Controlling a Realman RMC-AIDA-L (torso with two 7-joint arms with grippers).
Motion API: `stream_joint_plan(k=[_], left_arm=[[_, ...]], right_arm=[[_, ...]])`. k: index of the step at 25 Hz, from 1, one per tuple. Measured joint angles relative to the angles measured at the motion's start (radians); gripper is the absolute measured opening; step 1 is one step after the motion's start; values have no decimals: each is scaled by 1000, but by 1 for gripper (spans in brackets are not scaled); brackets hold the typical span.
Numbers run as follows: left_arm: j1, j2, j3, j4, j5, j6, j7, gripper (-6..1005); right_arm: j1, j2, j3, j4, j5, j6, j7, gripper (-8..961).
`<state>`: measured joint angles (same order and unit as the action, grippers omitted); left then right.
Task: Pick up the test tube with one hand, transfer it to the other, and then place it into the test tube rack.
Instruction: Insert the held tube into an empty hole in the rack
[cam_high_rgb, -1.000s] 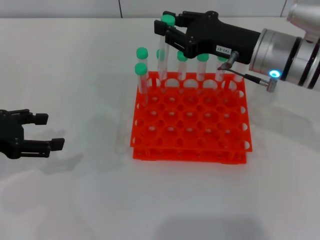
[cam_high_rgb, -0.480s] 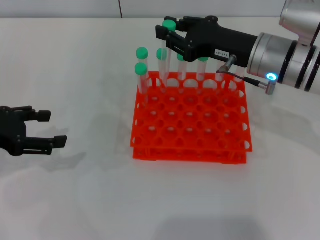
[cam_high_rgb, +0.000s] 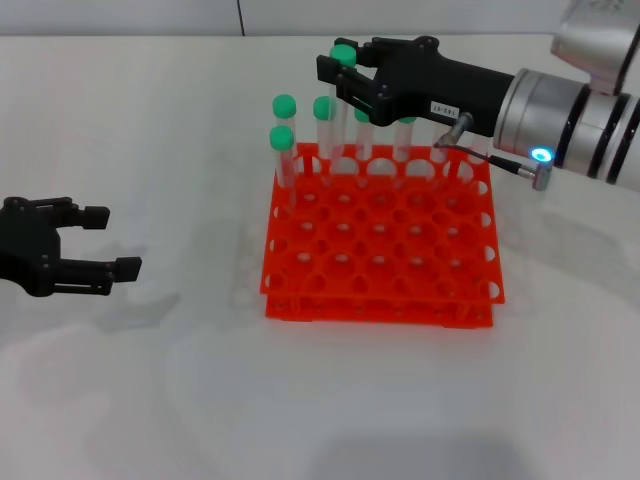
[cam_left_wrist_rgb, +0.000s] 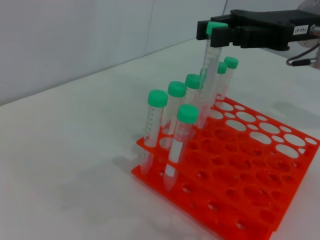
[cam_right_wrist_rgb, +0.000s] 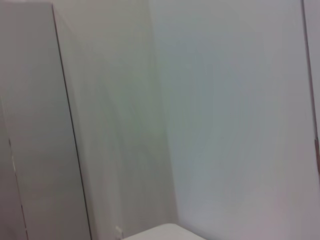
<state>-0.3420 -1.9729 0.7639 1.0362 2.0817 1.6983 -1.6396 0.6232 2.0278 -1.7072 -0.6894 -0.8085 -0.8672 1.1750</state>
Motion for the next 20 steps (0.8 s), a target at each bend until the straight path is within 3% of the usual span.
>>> stream_joint_plan(k=[7,20], left_arm=[[-2,-1,0,-5,0,-5,0,869],[-5,-2,0,-18,0,-15,4,868]], right_arm=[[38,0,-78,64,141,2,-102,266],[38,0,-112,69,156,4,-127,265]])
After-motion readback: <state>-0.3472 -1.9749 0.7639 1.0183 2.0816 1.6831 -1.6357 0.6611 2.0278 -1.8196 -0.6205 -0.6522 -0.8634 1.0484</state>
